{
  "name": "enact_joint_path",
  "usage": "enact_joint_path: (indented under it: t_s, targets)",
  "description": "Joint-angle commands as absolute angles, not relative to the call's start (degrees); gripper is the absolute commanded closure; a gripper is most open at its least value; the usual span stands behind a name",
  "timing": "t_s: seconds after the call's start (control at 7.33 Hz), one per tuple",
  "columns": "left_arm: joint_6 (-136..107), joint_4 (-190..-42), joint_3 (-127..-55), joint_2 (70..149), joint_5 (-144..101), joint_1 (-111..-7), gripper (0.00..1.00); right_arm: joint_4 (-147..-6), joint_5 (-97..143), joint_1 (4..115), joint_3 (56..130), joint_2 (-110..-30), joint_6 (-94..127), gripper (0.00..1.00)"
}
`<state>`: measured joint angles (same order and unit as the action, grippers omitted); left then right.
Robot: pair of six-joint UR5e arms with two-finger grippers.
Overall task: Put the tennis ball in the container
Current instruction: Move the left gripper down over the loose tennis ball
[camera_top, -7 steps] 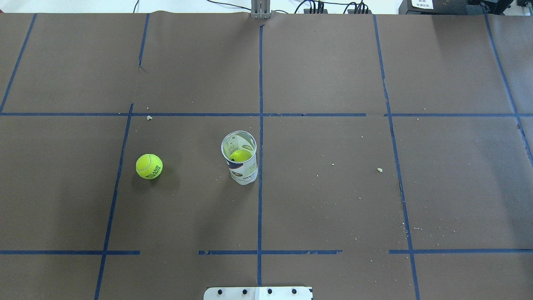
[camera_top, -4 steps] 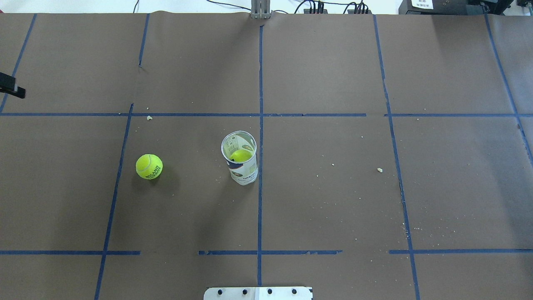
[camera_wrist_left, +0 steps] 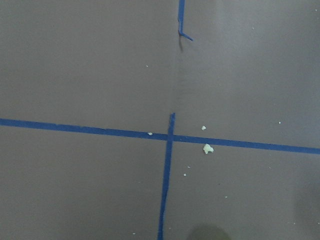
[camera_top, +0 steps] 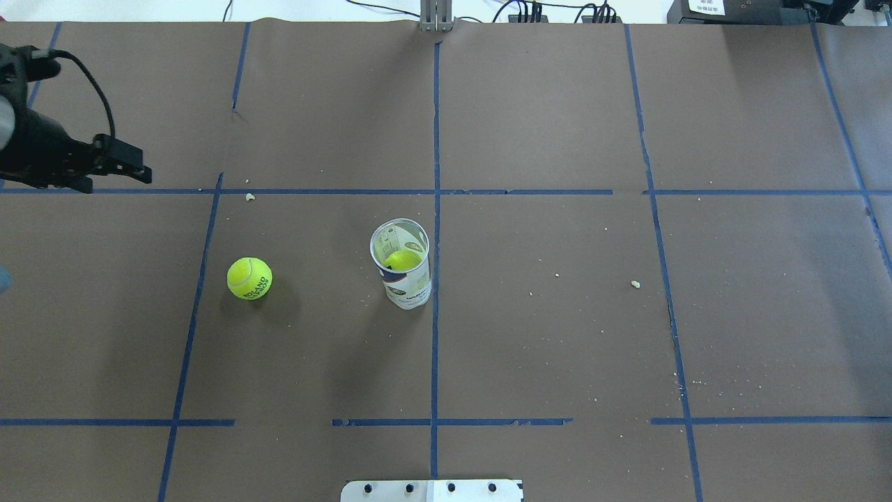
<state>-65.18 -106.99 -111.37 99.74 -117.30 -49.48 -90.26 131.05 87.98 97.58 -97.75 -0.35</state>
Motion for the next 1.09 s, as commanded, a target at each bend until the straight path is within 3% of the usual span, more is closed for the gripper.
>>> enact_joint_path:
  t_s: [0.0, 0.27, 0.95]
  targets:
    - [-68.8, -106.8, -110.6, 100.7, -110.9, -42.1, 0.00, -90.4, 131.0, 88.0, 97.6, -97.8, -0.4, 0.00]
    - [-72.5, -106.8, -107.2, 104.4, -109.9, -38.8, 0.00, -90.3, 131.0, 88.0, 97.6, -97.8, -0.4, 0.00]
    - [-72.9, -106.8, -104.0, 104.9, -105.0, -34.1, 0.00, -90.3, 131.0, 88.0, 97.6, -97.8, -0.4, 0.00]
